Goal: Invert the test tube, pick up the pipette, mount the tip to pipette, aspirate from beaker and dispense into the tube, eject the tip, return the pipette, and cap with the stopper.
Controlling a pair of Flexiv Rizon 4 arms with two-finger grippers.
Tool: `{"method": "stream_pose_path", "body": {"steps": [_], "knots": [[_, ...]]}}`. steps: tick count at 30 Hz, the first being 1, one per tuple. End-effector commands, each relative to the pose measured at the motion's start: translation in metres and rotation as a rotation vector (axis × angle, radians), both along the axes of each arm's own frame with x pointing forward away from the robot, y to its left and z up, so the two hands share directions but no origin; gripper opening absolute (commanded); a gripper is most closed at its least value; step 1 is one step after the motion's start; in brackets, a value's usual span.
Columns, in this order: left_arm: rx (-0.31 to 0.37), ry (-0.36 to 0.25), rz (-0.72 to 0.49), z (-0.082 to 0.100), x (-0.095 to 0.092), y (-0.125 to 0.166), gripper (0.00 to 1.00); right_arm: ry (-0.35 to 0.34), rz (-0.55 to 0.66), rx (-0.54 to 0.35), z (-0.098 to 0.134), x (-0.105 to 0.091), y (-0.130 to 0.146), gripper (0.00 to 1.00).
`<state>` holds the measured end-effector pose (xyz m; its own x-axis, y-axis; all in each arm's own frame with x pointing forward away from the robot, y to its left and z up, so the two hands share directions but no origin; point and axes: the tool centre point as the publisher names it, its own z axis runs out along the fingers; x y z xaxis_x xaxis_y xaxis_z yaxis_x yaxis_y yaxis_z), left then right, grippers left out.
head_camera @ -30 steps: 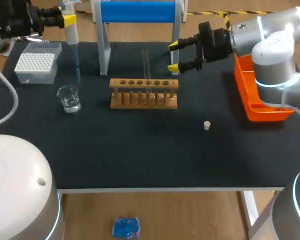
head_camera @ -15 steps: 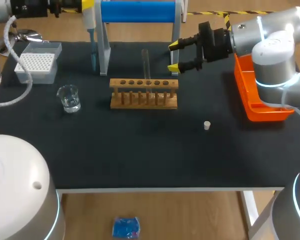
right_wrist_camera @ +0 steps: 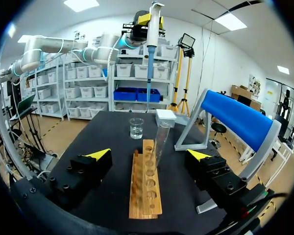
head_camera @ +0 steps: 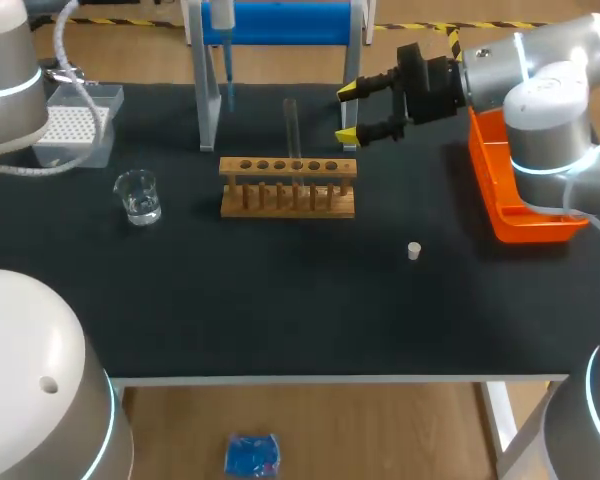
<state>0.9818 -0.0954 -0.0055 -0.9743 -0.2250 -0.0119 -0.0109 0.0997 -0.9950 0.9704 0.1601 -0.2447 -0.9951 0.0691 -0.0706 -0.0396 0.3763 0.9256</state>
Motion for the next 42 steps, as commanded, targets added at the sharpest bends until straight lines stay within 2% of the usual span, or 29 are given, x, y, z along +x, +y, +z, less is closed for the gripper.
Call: {"method": "stream_pose_path", "body": {"steps": [1,7,22,33,42], "knots": [[-0.003,0.017,-0.031,0.006,0.015,-0.019,0.0,0.0,0.001,0.0,0.0,0.0,0.0,1.0],[-0.029,0.037,-0.05,0.013,0.012,-0.036,0.0,0.0,0.001,0.0,0.0,0.0,0.0,1.0],[-0.007,0.035,-0.105,0.025,0.011,-0.077,0.0,0.0,0.001,0.0,0.0,0.0,0.0,1.0],[-0.017,0.029,-0.124,0.029,0.016,-0.09,0.0,0.0,0.001,0.0,0.0,0.0,0.0,1.0],[-0.015,0.033,-0.128,0.028,0.016,-0.089,0.0,0.0,0.001,0.0,0.0,0.0,0.0,1.0]]}}
